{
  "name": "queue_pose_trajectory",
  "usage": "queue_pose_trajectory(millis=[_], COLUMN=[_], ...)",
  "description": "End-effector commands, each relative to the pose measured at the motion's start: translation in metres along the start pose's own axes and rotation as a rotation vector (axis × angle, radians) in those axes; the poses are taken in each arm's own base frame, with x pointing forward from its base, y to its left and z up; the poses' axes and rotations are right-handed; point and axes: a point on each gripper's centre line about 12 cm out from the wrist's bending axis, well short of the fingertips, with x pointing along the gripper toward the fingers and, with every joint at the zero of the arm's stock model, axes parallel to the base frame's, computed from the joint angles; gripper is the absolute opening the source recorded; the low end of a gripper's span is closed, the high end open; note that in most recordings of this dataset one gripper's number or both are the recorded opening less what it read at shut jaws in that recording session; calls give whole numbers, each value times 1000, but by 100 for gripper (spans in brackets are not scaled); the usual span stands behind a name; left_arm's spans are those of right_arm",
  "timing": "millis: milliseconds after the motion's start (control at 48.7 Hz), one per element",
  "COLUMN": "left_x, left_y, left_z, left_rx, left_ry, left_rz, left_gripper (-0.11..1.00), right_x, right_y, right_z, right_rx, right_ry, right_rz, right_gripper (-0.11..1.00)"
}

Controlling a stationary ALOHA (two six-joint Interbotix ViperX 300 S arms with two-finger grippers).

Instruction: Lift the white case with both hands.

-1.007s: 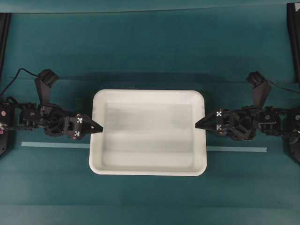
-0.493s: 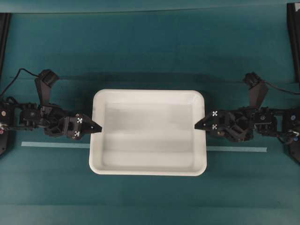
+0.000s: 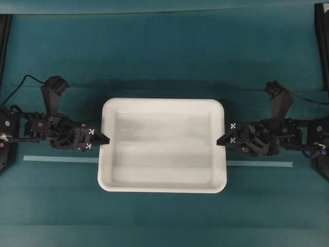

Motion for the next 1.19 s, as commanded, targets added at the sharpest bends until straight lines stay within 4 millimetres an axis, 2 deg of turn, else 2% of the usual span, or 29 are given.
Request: queue_pose_trajectory(millis=[0, 103, 370, 657, 924, 1171], left_x=[5, 5, -3, -23, -46, -67], left_y=[-3, -4, -29, -64, -99, -119], left_z=[0, 0, 2, 6, 21, 31], left_rx=[7, 7, -39, -69, -72, -79], left_ry=[5, 6, 14, 27, 4, -8], left_rz=[-2, -1, -37, -65, -125, -136], left_gripper=[10, 10, 10, 9, 9, 9], right_x=[2, 0, -14, -50, -88, -105], right_y=[1, 4, 22, 46, 66, 77], right_z=[-2, -1, 0, 8, 7, 8], right_rx=[-3, 0, 19, 50, 53, 56], right_ry=[7, 9, 26, 38, 81, 96], right_rz=[-16, -15, 3, 61, 74, 81], right_gripper=[10, 10, 10, 10, 10, 10])
